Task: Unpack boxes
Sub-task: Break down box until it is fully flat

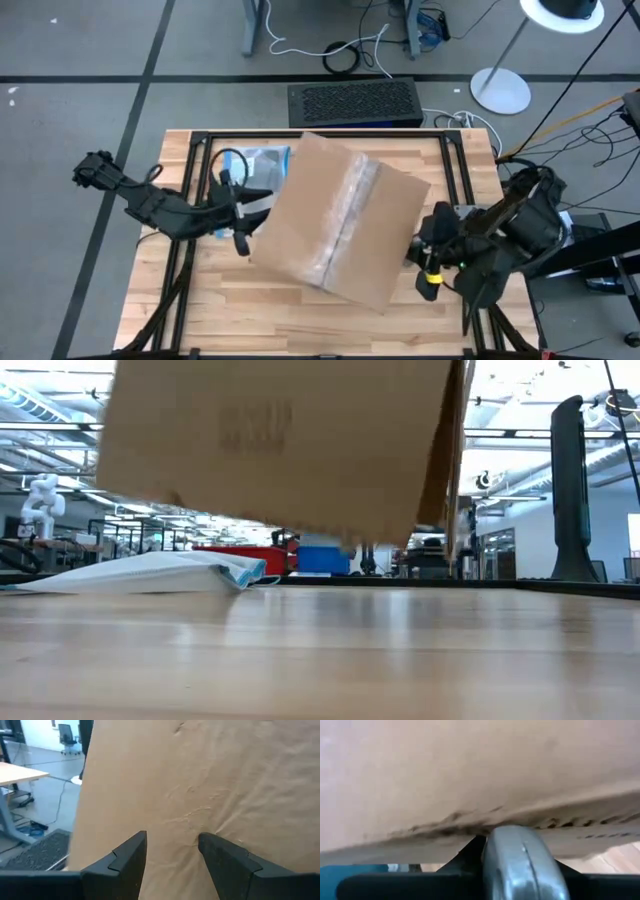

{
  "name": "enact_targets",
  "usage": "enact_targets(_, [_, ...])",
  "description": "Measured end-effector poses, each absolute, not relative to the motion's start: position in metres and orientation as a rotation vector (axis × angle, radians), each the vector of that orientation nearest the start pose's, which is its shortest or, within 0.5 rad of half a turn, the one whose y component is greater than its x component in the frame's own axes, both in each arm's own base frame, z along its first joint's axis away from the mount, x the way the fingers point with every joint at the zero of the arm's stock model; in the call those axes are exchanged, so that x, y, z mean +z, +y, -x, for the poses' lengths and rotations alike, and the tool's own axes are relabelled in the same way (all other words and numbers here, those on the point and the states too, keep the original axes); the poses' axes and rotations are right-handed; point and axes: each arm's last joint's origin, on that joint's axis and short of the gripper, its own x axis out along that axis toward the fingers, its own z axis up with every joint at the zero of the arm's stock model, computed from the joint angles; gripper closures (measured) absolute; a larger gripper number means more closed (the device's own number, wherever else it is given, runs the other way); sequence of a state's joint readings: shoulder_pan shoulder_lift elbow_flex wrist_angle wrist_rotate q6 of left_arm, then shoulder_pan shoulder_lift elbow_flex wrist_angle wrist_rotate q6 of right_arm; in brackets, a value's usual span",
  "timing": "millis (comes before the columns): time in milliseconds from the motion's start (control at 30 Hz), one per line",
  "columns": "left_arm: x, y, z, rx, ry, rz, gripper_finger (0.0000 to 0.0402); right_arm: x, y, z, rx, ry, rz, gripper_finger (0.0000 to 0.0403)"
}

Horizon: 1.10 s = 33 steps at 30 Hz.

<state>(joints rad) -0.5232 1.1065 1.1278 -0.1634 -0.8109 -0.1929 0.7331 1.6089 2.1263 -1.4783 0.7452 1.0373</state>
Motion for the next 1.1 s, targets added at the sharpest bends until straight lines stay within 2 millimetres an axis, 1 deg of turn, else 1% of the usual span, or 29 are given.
enact_targets(67, [0.387,-0.096,-0.212,0.333,0.125,0.076,0.0201,0.469,0.158,-0.209,-0.381,0.601,-0.348,0.0336])
enact_targets(133, [0.375,-0.090,-0.215,0.383,0.205,0.076,0.0201,0.467,0.150,-0.211,-0.414,0.638,-0.349,0.0336])
enact_targets(267, [0.346,-0.081,-0.225,0.413,0.403,0.139,0.0201,0.453,0.139,-0.222,-0.476,0.731,-0.355,0.0336])
enact_targets(333, [0.335,-0.083,-0.234,0.399,0.472,0.130,0.0201,0.441,0.137,-0.229,-0.475,0.813,-0.369,0.0336])
enact_targets(433, [0.318,-0.090,-0.246,0.392,0.541,0.076,0.0201,0.417,0.137,-0.237,-0.479,0.941,-0.371,0.0336])
enact_targets(600, [0.292,-0.098,-0.259,0.373,0.666,0.013,0.0201,0.386,0.142,-0.243,-0.511,1.056,-0.381,0.0336])
enact_targets(767, [0.277,-0.099,-0.270,0.392,0.710,-0.007,0.0201,0.367,0.141,-0.245,-0.539,1.136,-0.401,0.0336])
enact_targets(867, [0.273,-0.100,-0.275,0.397,0.718,0.006,0.0201,0.357,0.140,-0.245,-0.554,1.188,-0.395,0.0336])
enact_targets(967, [0.273,-0.100,-0.276,0.401,0.710,0.015,0.0201,0.353,0.140,-0.244,-0.567,1.222,-0.400,0.0336])
enact_targets(1100, [0.281,-0.098,-0.270,0.385,0.697,0.025,0.0201,0.355,0.142,-0.238,-0.583,1.223,-0.410,0.0336])
